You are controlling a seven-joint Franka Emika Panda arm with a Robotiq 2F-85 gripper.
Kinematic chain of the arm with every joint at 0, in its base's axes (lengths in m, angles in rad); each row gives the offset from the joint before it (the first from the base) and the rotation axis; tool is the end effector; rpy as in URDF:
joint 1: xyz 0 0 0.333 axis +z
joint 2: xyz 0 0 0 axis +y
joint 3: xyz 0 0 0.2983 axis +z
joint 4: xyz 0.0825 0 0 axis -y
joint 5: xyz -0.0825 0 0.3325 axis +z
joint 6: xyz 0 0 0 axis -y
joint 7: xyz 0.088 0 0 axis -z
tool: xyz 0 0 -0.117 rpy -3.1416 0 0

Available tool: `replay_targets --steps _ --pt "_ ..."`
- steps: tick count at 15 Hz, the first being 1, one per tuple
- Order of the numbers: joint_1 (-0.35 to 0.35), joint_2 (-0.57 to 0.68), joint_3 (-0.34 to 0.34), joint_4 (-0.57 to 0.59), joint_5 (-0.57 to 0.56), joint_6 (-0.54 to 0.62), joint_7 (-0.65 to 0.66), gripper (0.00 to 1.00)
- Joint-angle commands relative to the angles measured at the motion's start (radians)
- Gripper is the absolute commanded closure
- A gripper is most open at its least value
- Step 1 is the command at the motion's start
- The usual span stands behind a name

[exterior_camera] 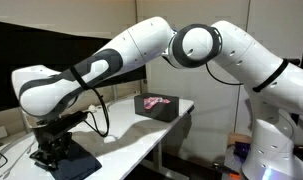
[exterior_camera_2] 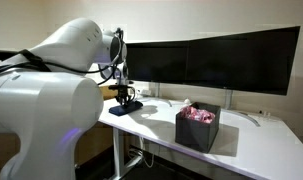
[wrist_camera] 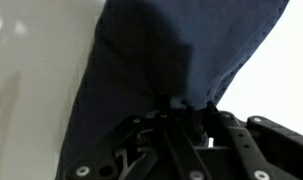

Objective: Pick up the cloths and put them in the box

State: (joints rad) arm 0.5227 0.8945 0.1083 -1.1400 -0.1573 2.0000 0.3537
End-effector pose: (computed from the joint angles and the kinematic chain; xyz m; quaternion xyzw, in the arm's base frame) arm 0.5867 0.3874 0.2626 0.9878 0.1523 0.0003 0.0322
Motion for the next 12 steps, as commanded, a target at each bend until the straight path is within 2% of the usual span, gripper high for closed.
replay_targets --steps 1,4,12 --pt "-0.024 0.026 0.025 0.028 0.034 -0.043 -0.044 0.93" --pt "-0.029 0.029 0.028 0.035 0.037 -0.052 -0.046 0.97" --pt "-0.042 -0.031 0.04 -0.008 0.036 -0.052 -0.094 0.95"
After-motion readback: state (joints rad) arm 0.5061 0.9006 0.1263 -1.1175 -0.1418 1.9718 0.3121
